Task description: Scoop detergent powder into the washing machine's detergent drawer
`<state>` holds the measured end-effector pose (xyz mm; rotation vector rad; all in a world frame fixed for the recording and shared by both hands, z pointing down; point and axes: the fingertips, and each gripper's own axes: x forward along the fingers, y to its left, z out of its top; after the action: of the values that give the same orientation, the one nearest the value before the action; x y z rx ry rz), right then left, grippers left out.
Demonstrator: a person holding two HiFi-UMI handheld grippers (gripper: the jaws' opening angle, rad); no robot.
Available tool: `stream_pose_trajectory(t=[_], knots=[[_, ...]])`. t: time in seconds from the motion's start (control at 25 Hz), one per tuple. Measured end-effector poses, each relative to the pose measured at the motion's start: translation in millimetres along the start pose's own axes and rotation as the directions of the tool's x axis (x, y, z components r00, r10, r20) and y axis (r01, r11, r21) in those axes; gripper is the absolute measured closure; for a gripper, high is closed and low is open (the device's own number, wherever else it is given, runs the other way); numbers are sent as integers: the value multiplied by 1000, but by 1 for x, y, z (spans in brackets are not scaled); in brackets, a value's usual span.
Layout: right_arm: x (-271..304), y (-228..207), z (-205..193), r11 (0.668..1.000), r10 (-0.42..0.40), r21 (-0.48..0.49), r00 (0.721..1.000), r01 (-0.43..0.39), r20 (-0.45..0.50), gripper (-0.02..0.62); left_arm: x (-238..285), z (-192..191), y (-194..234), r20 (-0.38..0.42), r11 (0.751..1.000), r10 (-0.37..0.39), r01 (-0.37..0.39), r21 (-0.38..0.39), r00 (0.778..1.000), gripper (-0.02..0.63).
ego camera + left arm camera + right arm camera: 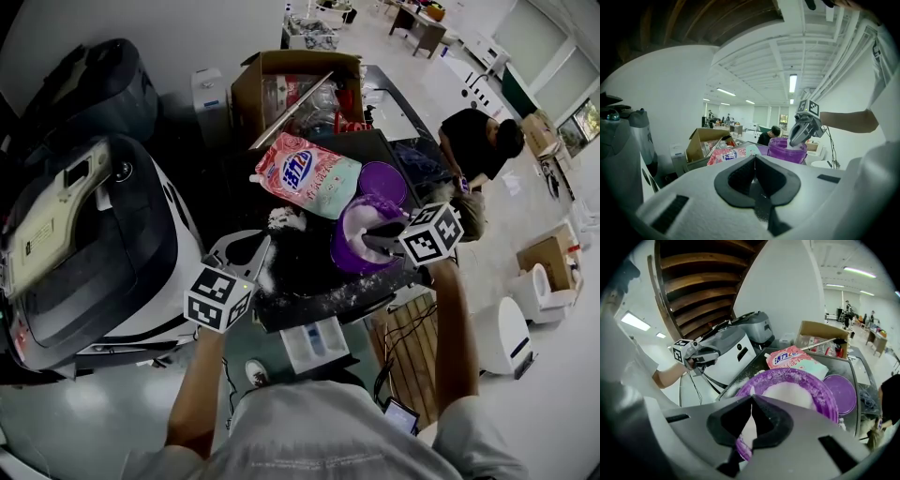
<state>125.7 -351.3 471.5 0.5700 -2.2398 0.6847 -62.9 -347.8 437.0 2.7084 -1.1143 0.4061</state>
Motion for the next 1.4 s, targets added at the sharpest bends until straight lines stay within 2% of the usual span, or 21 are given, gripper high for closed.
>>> stream_pose_trajectory(t=[0.24, 0.44, 0.64, 0.84, 1.04, 1.2, 1.4], knots=[[-26, -2, 10, 995, -22, 103, 983, 3, 182, 584, 2, 3, -8, 14, 1000, -20, 20, -13, 1000, 597], [-52, -6, 17, 981, -71, 193, 937, 4, 342, 584, 3, 7, -16, 23, 999, -40, 41, -13, 999, 597], [-83, -14, 17, 955, -170, 298, 848, 14, 502, 584, 5, 14, -25, 36, 998, -59, 59, -2, 998, 597], [-116, -13, 11, 922, -264, 388, 725, -5, 636, 585, 5, 24, -37, 52, 997, -81, 80, 16, 995, 597], [-140, -4, -5, 888, -354, 460, 616, -15, 704, 586, 2, 31, -50, 60, 994, -99, 96, 42, 993, 597], [-149, 9, -23, 873, -413, 486, 587, 37, 697, 585, -3, 36, -60, 62, 992, -112, 108, 67, 992, 597], [-157, 35, -37, 866, -429, 499, 557, 31, 711, 586, -13, 38, -76, 77, 989, -137, 132, 67, 988, 597]])
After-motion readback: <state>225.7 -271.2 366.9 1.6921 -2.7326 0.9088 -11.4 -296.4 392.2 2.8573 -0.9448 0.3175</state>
